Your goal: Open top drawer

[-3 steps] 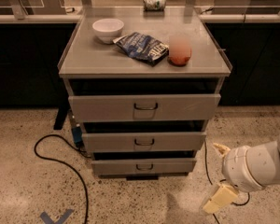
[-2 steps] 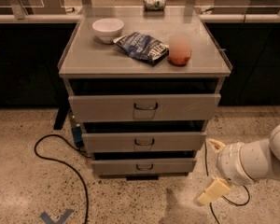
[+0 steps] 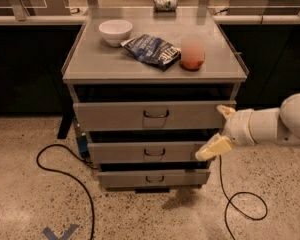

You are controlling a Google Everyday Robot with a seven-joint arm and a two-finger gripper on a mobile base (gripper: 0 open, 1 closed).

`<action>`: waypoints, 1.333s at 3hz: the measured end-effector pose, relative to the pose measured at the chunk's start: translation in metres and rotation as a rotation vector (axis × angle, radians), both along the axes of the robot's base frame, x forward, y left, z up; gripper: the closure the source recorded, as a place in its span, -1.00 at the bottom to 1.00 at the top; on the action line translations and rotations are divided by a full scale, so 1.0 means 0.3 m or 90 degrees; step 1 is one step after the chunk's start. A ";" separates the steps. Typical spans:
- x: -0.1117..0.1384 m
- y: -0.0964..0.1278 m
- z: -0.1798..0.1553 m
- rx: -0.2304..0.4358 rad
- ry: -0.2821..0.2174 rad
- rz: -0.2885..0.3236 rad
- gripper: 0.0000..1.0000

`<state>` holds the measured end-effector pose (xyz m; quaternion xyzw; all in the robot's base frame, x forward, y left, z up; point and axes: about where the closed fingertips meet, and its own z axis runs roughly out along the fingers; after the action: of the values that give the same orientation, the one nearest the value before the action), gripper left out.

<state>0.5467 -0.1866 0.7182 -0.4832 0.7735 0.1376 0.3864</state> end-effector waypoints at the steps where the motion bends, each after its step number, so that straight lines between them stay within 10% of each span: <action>1: 0.085 -0.026 0.106 0.008 -0.043 -0.013 -1.00; 2: 0.085 -0.026 0.107 0.007 -0.043 -0.013 -1.00; 4: 0.286 0.206 0.133 -0.036 -0.139 0.126 -1.00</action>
Offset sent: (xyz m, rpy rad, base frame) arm 0.0259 -0.0078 0.0309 0.0134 -0.0658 -0.0218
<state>0.6324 -0.1246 0.7580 -0.5801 0.6788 0.0998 0.4390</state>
